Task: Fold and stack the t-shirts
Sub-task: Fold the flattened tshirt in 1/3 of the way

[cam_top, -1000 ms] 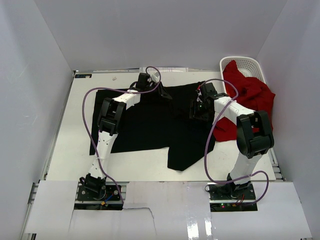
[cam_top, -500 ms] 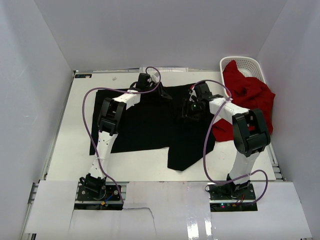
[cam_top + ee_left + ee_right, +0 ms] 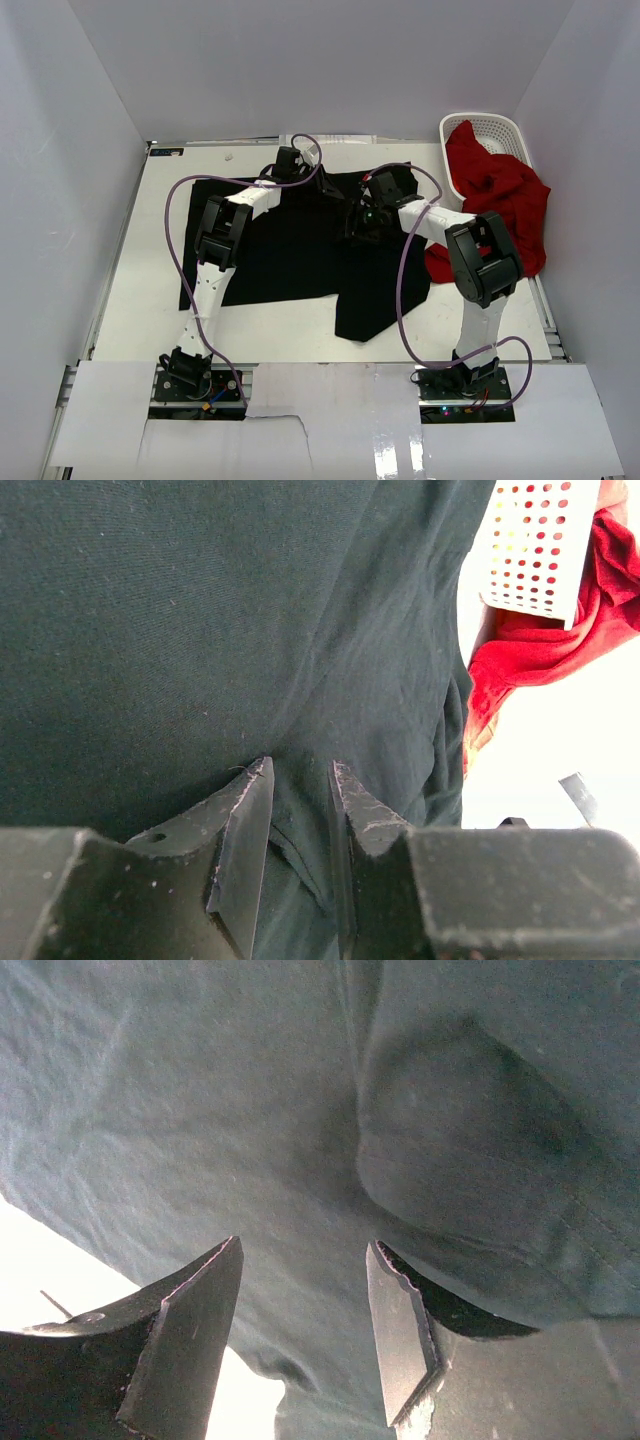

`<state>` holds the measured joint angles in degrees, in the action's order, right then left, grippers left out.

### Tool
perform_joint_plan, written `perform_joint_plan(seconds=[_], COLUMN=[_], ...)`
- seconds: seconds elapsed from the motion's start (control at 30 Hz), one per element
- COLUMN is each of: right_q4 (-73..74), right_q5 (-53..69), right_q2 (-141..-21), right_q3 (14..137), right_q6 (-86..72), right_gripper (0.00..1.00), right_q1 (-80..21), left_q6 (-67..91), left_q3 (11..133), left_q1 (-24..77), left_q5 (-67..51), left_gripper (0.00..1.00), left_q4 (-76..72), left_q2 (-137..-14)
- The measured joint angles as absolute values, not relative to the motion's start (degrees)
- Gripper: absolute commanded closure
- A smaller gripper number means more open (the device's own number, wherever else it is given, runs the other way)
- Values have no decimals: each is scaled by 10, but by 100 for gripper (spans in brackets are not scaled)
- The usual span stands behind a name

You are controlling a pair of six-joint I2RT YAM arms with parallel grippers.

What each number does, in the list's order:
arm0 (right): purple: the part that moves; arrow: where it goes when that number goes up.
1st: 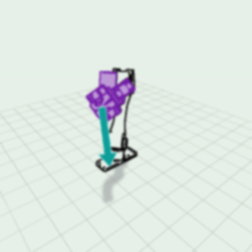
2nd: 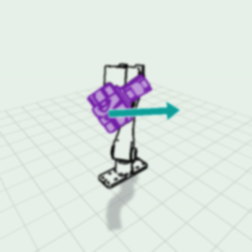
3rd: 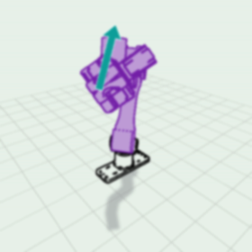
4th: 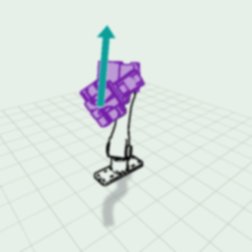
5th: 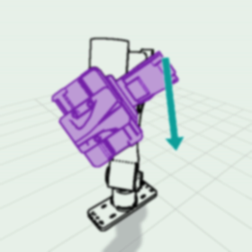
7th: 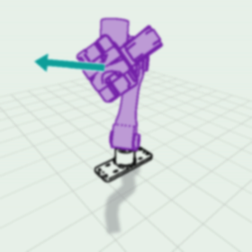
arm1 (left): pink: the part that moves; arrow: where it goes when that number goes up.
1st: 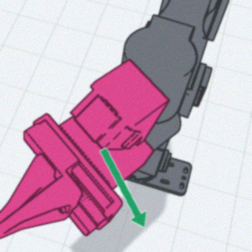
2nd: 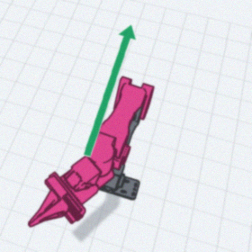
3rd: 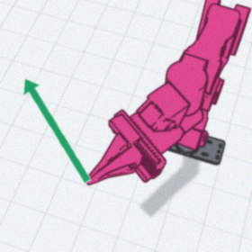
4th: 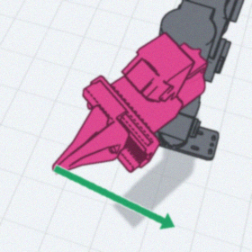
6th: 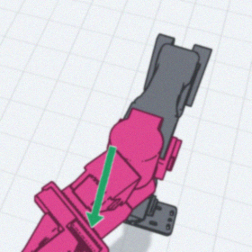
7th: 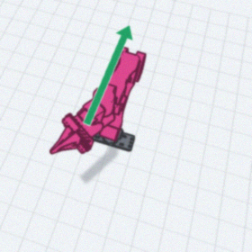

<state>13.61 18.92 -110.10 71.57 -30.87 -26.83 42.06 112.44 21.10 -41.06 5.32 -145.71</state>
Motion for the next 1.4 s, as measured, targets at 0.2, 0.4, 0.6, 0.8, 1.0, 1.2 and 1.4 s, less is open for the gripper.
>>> perform_joint_plan(seconds=[0.2,0.4,0.6,0.8,1.0,1.2,1.4], right_q4=[116,100,89,88,88,85,48], right_q5=[131,90,63,55,57,73,105], right_q2=[-1101,-1101,-1114,-1140,-1145,-1145,-1138], right_q3=[716,716,719,738,741,741,712], right_q6=[-326,-331,-329,-327,-336,-360,-414], right_gripper=[40,42,48,87,92,92,92], right_q1=[-288,-291,-291,-291,-292,-293,-293], left_q6=[420,420,420,420,420,420,420], left_q3=[1124,1124,1124,1124,1124,1124,1124], left_q1=[211,211,211,211,211,211,211], left_q5=[-411,-411,-411,-411,-411,-411,-411], left_gripper=[60,60,60,60,60,60,59], left_q4=[53,53,53,54,53,53,54], left_q2=[-1457,-1457,-1457,-1457,-1457,-1457,-1457])
